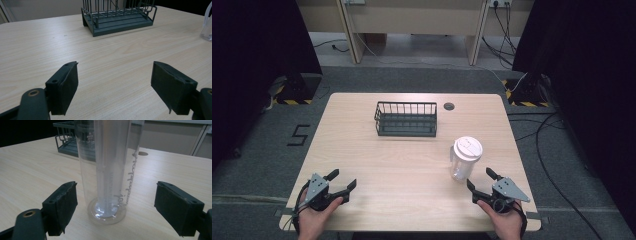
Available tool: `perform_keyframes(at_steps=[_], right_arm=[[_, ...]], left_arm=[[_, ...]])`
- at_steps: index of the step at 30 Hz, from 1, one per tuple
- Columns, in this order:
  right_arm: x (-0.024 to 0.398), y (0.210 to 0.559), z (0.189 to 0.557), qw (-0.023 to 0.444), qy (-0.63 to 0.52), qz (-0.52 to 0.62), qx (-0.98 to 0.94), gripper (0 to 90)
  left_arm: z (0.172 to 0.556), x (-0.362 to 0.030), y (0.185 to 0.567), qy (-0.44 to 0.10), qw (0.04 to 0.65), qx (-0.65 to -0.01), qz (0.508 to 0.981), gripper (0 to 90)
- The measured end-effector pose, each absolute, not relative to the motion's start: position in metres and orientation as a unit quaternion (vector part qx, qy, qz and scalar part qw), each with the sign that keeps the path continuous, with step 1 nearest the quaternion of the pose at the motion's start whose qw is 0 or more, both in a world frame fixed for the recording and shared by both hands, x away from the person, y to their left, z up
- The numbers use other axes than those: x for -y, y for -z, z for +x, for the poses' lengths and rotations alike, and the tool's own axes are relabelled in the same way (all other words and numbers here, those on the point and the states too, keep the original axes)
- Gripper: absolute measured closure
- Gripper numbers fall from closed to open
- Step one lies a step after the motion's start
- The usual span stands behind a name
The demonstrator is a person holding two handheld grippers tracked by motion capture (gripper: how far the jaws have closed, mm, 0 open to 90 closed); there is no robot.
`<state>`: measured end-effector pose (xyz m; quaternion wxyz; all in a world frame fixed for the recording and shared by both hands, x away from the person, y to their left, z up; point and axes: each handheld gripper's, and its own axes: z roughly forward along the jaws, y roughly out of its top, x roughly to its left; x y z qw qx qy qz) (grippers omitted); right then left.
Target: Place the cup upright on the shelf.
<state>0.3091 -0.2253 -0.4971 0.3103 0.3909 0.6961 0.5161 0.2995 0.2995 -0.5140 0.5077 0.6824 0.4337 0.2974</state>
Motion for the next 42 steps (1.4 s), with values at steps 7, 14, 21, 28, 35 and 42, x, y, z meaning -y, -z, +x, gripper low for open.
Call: perform_keyframes(at_steps=[7,14,21,28,35,42], right_arm=[[0.217,0.497,0.322,0.302,-0.518,0.389,-0.699,18.8],[0.211,0.501,0.334,0.299,-0.514,0.389,-0.703,16.8],[0.204,0.506,0.347,0.293,-0.513,0.391,-0.705,15.0],[0.198,0.509,0.355,0.292,-0.51,0.39,-0.709,14.3],[0.192,0.512,0.364,0.291,-0.51,0.386,-0.711,11.6],[0.189,0.513,0.368,0.291,-0.516,0.385,-0.708,17.8]], left_arm=[[0.3,-0.3,0.514,-0.297,0.509,-0.434,0.681,21.7],[0.3,-0.298,0.514,-0.295,0.51,-0.431,0.683,21.8],[0.299,-0.298,0.513,-0.296,0.513,-0.43,0.682,22.0],[0.299,-0.297,0.513,-0.295,0.513,-0.43,0.682,22.1],[0.299,-0.297,0.513,-0.295,0.513,-0.428,0.683,22.2],[0.3,-0.297,0.513,-0.295,0.512,-0.429,0.683,22.2]])
